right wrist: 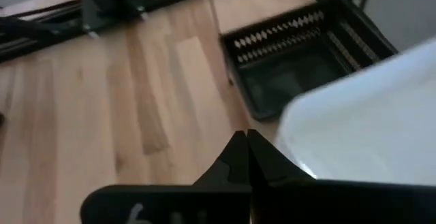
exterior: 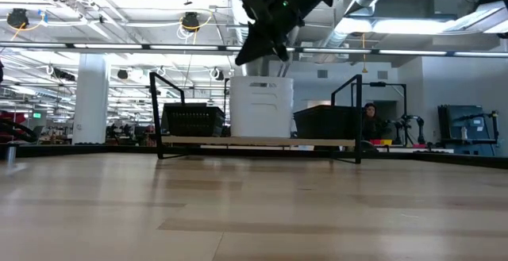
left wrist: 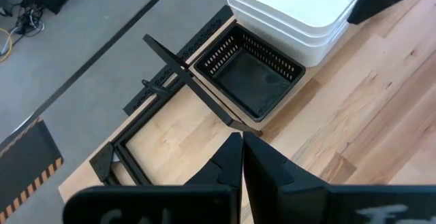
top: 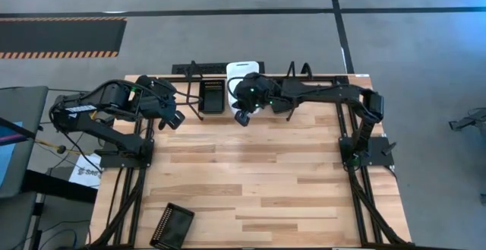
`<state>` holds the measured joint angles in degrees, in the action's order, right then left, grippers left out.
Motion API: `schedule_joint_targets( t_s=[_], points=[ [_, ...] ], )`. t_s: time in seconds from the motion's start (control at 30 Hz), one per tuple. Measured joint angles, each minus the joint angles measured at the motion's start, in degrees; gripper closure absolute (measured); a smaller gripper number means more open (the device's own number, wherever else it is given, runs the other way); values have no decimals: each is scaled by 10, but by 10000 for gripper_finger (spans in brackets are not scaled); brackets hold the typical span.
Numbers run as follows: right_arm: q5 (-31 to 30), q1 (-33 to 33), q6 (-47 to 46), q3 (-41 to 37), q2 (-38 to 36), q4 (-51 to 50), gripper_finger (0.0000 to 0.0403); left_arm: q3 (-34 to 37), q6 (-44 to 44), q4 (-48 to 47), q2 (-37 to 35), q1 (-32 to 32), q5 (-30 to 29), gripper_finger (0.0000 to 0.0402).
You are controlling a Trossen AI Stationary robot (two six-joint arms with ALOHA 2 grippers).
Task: Stack baskets on shelf by color
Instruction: Stack the white bin on top of the white bin on the shelf, then adjust the stacked black bin
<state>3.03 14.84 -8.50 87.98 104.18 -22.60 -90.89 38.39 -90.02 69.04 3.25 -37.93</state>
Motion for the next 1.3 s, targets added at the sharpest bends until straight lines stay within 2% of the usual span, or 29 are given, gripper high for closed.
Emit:
schedule_joint_targets(
  t_s=[0.2, 0.43, 0.67, 0.8, 0.97, 1.07, 1.17, 1.3],
  points=[
    [-20, -14, 13, 32, -9, -82, 403, 0, 0, 0, 0, 0, 0, 401],
    [-186, -19, 8, 96, -10, -334, 403, 0, 0, 0, 0, 0, 0, 402],
    [-256, 13, -48, 88, -10, -504, 403, 0, -3, 0, 0, 0, 0, 402],
    [-254, 36, -47, 70, -8, -506, 403, 0, -3, 0, 0, 0, 0, 401],
    [-198, 57, -23, 35, -8, -466, 403, 0, -4, 0, 0, 0, 0, 401],
    [-186, 69, -20, 20, -8, -467, 403, 0, -4, 0, 0, 0, 0, 402],
    [-134, 79, -1, -2, -9, -453, 403, 0, -4, 0, 0, 0, 0, 402],
    [-120, 89, 0, -24, -8, -445, 403, 0, -4, 0, 0, 0, 0, 401]
  ],
)
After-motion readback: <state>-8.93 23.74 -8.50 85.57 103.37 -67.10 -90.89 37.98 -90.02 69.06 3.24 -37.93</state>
